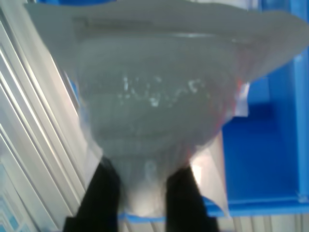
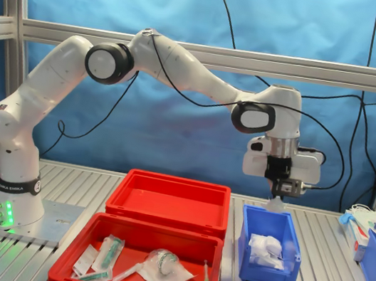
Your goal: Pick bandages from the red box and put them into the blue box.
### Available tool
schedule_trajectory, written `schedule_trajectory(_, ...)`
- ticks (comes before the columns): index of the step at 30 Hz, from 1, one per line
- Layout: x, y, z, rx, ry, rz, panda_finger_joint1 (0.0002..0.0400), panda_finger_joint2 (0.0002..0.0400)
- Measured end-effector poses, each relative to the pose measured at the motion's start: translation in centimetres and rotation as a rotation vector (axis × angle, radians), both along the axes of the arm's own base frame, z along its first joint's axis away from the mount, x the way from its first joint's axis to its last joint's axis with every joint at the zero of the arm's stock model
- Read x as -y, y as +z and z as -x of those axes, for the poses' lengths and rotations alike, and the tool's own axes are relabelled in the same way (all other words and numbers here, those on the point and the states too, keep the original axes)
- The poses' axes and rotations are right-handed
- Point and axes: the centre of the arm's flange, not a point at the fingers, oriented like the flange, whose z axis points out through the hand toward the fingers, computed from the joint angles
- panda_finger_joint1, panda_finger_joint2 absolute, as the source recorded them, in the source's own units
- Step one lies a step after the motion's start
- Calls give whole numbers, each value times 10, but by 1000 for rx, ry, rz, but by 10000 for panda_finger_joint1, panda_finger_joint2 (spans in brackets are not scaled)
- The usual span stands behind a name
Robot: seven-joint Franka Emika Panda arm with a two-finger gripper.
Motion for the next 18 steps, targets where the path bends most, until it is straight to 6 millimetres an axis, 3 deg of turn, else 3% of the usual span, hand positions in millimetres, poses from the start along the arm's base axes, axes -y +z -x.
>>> schedule_trajectory(8, 18, 6, -2, 14, -24, 15, 53, 53)
schedule_trajectory(18, 23, 10, -3, 20, -30, 21, 53, 53)
